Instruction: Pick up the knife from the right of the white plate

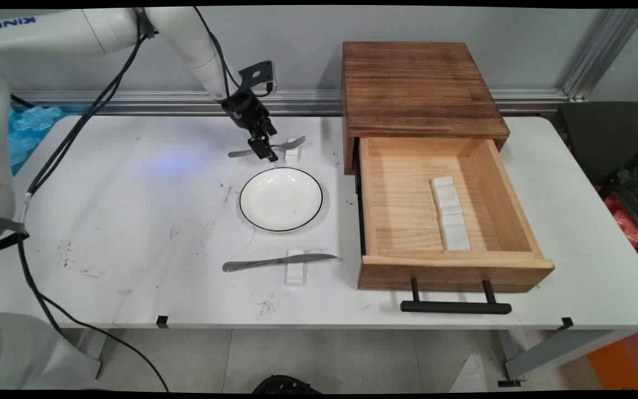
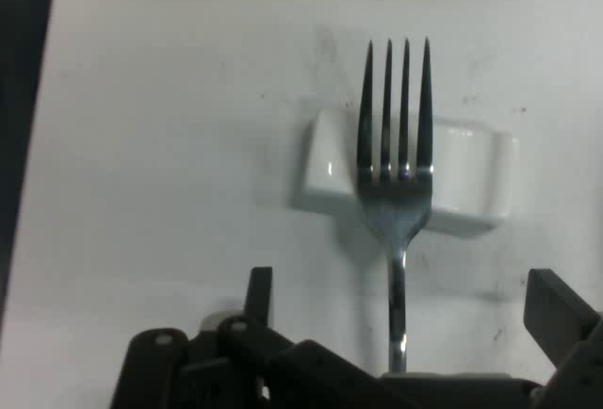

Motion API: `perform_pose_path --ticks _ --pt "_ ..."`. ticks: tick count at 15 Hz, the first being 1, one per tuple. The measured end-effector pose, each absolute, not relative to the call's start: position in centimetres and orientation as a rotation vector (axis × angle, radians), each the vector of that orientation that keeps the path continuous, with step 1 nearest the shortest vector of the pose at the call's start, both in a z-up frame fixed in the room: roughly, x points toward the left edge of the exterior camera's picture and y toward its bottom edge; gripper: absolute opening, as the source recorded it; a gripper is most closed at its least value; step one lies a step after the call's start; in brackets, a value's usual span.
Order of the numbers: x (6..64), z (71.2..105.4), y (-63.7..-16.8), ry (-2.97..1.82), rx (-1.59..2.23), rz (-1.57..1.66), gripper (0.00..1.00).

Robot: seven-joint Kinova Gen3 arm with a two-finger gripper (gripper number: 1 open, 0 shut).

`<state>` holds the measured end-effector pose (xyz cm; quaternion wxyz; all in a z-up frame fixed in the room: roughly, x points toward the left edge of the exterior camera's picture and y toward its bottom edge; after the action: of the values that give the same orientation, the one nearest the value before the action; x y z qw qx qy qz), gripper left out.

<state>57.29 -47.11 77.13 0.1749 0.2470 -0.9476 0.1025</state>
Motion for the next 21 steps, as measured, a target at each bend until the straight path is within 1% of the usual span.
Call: perform_pose_path --ticks 5,10,16,21 --pt "56.2 79.3 -45.7 -2.679 0.744 0.338 1.0" --pt "54.1 82.3 -42.6 -2.667 0.831 0.378 1.0" --pt "51.2 85.3 -36.9 -2.663 0.931 0.32 1.0" --pt "50.7 87.0 -31.7 -2.717 0.959 0.246 1.0"
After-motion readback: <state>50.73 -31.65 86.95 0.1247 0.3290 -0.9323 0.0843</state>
